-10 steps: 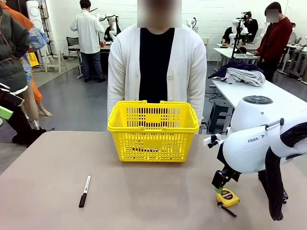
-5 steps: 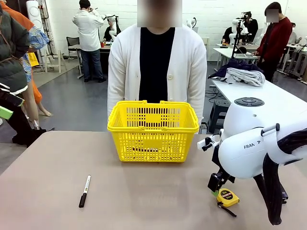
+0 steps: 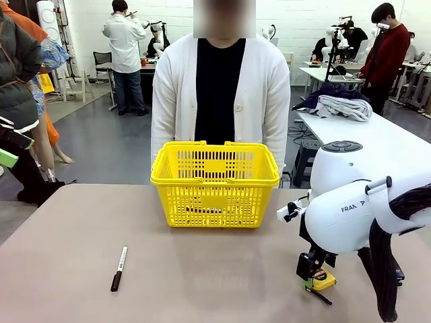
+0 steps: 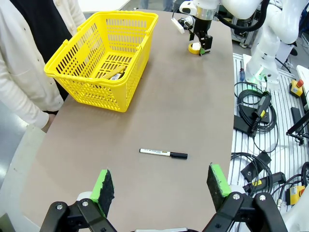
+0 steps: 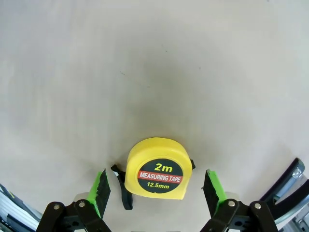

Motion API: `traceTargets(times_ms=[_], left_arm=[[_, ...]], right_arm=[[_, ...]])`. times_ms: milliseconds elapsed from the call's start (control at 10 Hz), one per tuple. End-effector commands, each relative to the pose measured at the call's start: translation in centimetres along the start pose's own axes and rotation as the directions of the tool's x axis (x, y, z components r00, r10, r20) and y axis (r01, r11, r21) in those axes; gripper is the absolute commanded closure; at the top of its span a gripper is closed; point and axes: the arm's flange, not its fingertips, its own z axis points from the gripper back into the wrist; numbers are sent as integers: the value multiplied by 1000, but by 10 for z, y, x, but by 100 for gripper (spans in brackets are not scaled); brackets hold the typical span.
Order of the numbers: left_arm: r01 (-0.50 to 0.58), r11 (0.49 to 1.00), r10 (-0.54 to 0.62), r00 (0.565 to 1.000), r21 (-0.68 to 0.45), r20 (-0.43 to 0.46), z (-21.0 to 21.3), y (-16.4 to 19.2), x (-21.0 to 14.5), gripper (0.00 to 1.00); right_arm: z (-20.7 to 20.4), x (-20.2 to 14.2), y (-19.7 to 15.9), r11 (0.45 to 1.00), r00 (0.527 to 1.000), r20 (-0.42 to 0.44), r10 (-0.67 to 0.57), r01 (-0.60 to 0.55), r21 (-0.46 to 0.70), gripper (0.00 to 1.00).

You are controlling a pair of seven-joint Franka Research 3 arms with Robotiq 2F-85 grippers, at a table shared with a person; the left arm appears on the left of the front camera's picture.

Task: Place the items the person wants into the basket.
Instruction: Pick up the item the person points to and place it in the Market Basket.

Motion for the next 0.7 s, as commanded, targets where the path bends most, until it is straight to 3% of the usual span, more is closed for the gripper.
traceTargets(times_ms=[0,600], left_arm=[[12,1000,-12,1000,-3,22,1,1,-1,0],[12,1000,-12,1000,-3,22,1,1,-1,0]], right_arm=[[-24,-76,24,1000,1000,4,0,0,-11,0],[-34,-72,19,999,999,-33,12,-11,30,0]])
